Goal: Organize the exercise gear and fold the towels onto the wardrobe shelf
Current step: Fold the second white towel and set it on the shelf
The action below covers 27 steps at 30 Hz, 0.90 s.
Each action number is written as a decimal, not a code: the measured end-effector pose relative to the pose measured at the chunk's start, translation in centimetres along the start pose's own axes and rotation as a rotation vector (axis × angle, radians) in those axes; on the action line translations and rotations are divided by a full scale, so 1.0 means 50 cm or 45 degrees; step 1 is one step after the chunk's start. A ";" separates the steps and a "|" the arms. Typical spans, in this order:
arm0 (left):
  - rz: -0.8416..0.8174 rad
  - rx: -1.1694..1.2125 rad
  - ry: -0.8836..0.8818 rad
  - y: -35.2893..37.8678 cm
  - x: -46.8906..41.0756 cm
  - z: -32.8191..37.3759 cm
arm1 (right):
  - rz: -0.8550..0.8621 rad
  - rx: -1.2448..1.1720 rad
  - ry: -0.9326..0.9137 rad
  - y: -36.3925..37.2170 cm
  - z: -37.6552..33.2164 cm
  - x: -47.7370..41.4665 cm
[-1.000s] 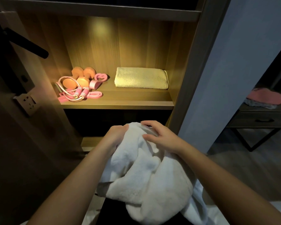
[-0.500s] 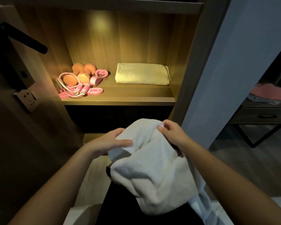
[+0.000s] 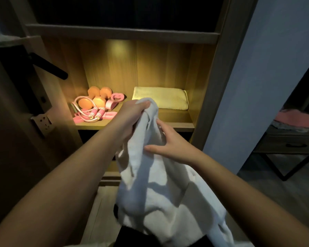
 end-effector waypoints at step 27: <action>0.208 -1.586 0.245 -0.168 -0.025 0.207 | 0.624 0.793 0.753 -0.351 0.064 0.015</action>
Point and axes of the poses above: each hand's wrist, its own x-axis away from the middle knuckle, its own y-axis out of the palm, z = x × y, the point moved 10 cm from there along -x, towards the middle knuckle, and after that the axes turned 12 degrees about y, right-handed, at the moved point
